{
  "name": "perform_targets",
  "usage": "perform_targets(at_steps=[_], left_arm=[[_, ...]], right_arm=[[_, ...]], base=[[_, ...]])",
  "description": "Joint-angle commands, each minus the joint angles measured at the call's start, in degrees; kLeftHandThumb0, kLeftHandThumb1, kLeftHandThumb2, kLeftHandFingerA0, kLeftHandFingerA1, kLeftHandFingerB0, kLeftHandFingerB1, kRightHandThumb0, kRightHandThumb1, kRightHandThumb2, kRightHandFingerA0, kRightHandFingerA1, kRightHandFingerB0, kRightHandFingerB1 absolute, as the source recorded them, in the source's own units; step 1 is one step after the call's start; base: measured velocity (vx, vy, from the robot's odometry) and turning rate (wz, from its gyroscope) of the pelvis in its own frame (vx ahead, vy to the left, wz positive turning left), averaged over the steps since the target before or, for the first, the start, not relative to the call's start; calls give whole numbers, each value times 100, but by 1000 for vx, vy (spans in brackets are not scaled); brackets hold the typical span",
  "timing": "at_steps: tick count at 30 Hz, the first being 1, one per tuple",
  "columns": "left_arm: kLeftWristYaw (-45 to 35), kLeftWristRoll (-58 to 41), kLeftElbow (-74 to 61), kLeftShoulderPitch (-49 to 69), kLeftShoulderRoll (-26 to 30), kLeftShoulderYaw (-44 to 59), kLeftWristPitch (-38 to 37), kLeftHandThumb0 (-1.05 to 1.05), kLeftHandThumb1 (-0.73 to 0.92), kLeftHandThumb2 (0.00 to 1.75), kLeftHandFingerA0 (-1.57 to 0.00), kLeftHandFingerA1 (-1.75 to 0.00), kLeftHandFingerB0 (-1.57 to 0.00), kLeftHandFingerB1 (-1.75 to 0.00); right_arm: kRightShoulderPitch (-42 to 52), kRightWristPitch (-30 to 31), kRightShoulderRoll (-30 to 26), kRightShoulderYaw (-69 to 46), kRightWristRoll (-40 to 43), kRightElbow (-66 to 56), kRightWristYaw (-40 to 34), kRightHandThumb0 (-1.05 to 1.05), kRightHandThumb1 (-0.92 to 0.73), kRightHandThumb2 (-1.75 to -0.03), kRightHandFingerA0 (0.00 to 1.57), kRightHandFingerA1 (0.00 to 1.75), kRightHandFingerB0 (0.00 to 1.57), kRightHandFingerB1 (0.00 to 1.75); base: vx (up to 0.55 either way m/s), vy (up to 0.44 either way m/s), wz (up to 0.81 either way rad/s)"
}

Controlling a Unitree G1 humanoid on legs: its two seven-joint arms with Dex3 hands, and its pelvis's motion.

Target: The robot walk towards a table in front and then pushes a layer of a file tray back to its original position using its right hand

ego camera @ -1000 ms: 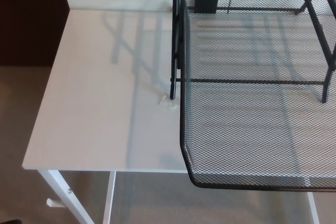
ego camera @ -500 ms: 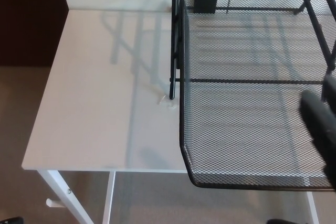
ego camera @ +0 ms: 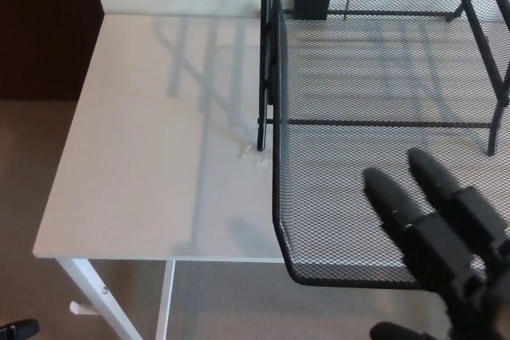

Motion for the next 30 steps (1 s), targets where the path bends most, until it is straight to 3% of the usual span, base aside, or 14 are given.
perform_targets(at_steps=[1, 2, 3, 6, 17, 18, 19, 20, 21, 29, 30], left_arm=[[41, -48, 38, -97, 150, 3, 334, 14, 20, 93, -65, -81, -34, -65], [49, -39, 33, -101, 154, -5, 338, 13, 19, 93, -65, -81, -34, -65], [39, -25, 27, -98, 161, -19, 323, 12, 20, 93, -64, -80, -33, -65], [-25, -20, 11, -78, 169, -35, 275, 13, 19, 92, -66, -83, -34, -65], [-62, -72, 11, -111, 169, -5, 292, 10, 17, 92, -65, -81, -35, -66], [-74, -77, 19, -117, 175, -1, 309, 11, 18, 92, -64, -81, -35, -66], [-76, -66, 15, -109, 179, -9, 292, 9, 17, 91, -67, -82, -35, -66], [-71, -50, 5, -96, 181, -21, 263, 9, 17, 91, -67, -82, -35, -66], [-70, -50, 10, -106, 184, -22, 289, 9, 19, 92, -64, -81, -34, -65], [-107, -104, -10, -115, 175, 22, 333, 9, 18, 91, -66, -82, -35, -66], [-84, -97, -9, -125, 176, 20, 354, 9, 17, 91, -67, -82, -35, -66]], right_arm=[[6, 276, -196, 314, -1560, 447, -431, -14, -39, -71, 0, 8, 0, 13], [12, 293, -209, 341, -1580, 468, -456, -14, -46, -54, 0, 9, 0, 15], [24, 320, -230, 378, -1607, 514, -493, -17, -37, -69, 0, 10, 0, 14], [29, 428, -309, 464, -1719, 615, -570, -19, -38, -68, 0, 4, 0, 8], [-292, 970, -593, 773, -2189, 986, -1106, -20, -35, -67, 0, 14, 0, 16], [-323, 1003, -632, 807, -2210, 1016, -1186, -17, -41, -55, 0, 14, 0, 18], [-336, 1062, -663, 853, -2235, 1015, -1235, -21, -36, -68, 0, 12, 0, 15], [-341, 1119, -675, 893, -2256, 999, -1262, -21, -36, -68, 0, 12, 0, 15], [-378, 1147, -709, 928, -2279, 1010, -1329, -20, -44, -53, 0, 15, 0, 18], [-513, 1503, -876, 1211, -2418, 954, -1538, -20, -43, -55, 0, 16, 0, 20], [-533, 1549, -887, 1241, -2447, 948, -1538, -24, -37, -69, 0, 15, 0, 17]], base=[[0, 0, 0], [0, 0, 0], [0, 0, 0], [0, 0, 0], [0, 0, 0], [0, 0, 0], [0, 0, 0], [0, 0, 0], [0, 0, 0], [0, 0, 0], [0, 0, 0]])
